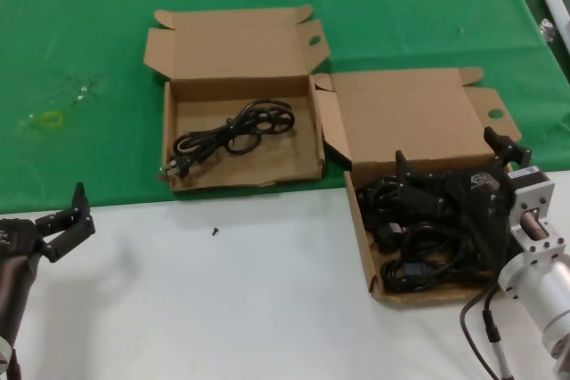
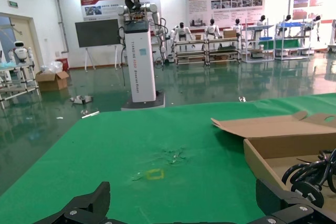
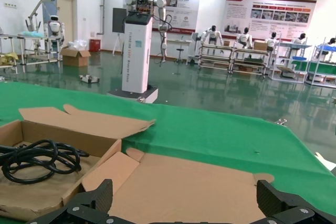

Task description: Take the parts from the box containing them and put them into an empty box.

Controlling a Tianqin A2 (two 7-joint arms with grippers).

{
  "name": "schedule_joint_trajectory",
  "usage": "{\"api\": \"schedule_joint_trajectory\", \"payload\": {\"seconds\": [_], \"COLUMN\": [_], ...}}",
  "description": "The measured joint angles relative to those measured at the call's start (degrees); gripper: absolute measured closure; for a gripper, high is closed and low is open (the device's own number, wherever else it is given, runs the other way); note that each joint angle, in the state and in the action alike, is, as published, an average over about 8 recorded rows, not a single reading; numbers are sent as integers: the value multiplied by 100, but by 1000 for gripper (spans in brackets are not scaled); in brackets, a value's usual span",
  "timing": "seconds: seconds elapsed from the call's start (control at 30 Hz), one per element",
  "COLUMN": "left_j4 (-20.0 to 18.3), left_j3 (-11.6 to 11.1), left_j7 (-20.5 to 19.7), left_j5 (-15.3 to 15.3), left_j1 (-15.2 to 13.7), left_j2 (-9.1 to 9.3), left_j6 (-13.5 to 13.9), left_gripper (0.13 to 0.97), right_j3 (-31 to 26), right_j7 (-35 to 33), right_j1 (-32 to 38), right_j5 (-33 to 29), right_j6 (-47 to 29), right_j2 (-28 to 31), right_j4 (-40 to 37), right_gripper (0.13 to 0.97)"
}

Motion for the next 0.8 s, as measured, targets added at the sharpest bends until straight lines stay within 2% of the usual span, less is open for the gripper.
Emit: {"api": "schedule_joint_trajectory", "payload": {"seconds": [0.8], "left_j4": [0], "left_j3": [0], "left_j7": [0], "left_j5": [0], "left_j1": [0], "left_j2": [0], "left_j6": [0], "left_gripper": [132], "right_j3": [0], "right_j7": [0], "right_j1": [0], "right_j5": [0], "right_j6": [0], "right_j2": [0], "right_j4": [0], "right_gripper": [129]}}
